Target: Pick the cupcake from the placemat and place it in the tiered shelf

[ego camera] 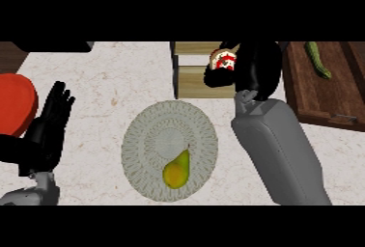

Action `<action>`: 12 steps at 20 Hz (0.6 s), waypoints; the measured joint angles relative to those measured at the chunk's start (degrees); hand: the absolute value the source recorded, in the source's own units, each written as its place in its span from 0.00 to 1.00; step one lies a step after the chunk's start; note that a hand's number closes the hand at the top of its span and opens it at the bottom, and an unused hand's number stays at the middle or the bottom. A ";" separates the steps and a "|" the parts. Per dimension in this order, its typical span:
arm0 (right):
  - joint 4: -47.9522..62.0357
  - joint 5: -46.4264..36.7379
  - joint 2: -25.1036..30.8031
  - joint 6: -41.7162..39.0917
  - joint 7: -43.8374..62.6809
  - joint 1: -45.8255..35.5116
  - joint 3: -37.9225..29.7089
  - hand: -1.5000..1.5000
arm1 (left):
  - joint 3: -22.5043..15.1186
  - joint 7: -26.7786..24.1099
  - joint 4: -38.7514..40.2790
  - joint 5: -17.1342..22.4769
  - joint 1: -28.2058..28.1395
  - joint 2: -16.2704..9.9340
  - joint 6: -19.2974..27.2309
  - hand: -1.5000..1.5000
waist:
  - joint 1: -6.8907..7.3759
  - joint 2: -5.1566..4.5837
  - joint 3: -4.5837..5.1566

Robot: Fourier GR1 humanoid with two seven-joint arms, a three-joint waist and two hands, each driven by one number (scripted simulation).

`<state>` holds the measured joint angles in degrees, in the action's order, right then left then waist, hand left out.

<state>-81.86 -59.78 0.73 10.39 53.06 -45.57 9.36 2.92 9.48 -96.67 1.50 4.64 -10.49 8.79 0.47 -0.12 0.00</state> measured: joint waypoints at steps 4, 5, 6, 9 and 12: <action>7.87 0.94 0.33 6.50 -5.68 -1.28 -3.53 1.00 | 0.17 -0.95 0.12 -0.07 -0.71 0.16 -0.74 0.50 | 0.15 -0.04 0.00; 9.59 1.05 0.29 8.00 -6.94 -1.45 -4.21 1.00 | 0.02 -0.98 -0.18 -0.24 -1.20 0.36 -0.77 0.50 | 0.16 -0.03 -0.01; 12.22 2.02 0.98 9.16 -8.89 -2.67 -5.70 1.00 | 0.16 -1.39 0.28 -0.31 -0.80 0.42 -0.77 0.50 | 0.26 -0.10 0.00; 18.31 2.82 0.89 12.51 -12.20 -4.83 -7.18 1.00 | 0.00 -0.34 -0.51 -0.75 -0.65 0.77 -0.56 0.50 | 0.32 -0.08 -0.01; 24.63 3.52 1.51 13.97 -15.01 -7.70 -9.03 1.00 | 0.20 -0.94 0.35 -1.21 -0.05 1.13 -0.30 0.50 | 0.36 -0.12 -0.01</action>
<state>-57.23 -56.26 2.24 24.35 38.05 -53.28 0.34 3.12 8.55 -96.32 0.29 4.59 -9.36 8.49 0.83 -0.24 -0.01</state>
